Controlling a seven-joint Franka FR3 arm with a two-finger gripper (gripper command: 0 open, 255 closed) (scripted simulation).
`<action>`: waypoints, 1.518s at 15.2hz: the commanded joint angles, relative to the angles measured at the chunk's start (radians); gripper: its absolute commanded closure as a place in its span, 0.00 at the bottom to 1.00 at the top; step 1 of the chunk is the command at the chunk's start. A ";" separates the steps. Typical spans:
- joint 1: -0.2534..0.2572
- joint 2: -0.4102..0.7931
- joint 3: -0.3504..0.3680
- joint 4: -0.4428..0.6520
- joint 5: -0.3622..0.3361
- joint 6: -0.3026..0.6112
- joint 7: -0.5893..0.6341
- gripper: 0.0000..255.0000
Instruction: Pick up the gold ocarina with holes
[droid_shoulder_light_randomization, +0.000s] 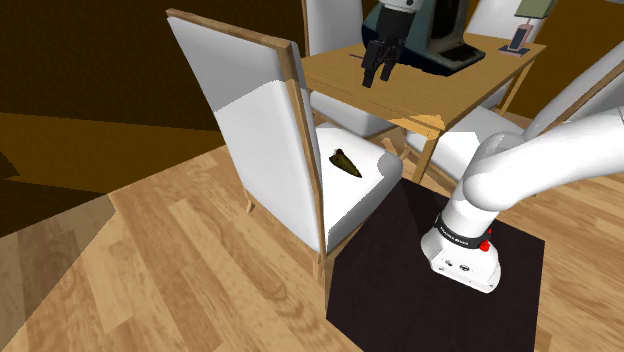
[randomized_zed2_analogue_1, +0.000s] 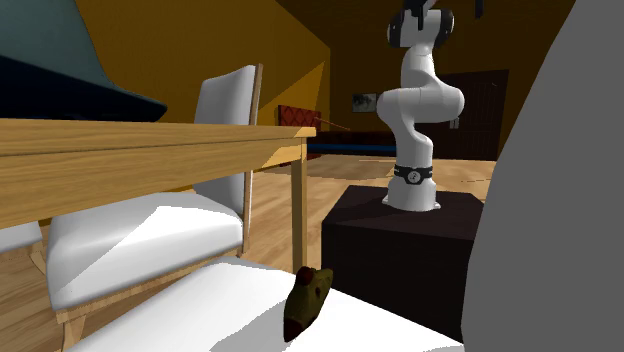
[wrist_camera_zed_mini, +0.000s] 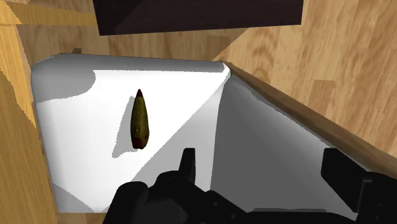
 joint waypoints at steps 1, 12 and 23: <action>0.000 0.000 0.000 0.000 0.000 0.000 0.000 0.00; -0.053 0.087 -0.090 -0.287 -0.034 0.437 -0.082 0.00; -0.047 0.422 -0.226 -0.386 0.022 0.931 -0.224 0.00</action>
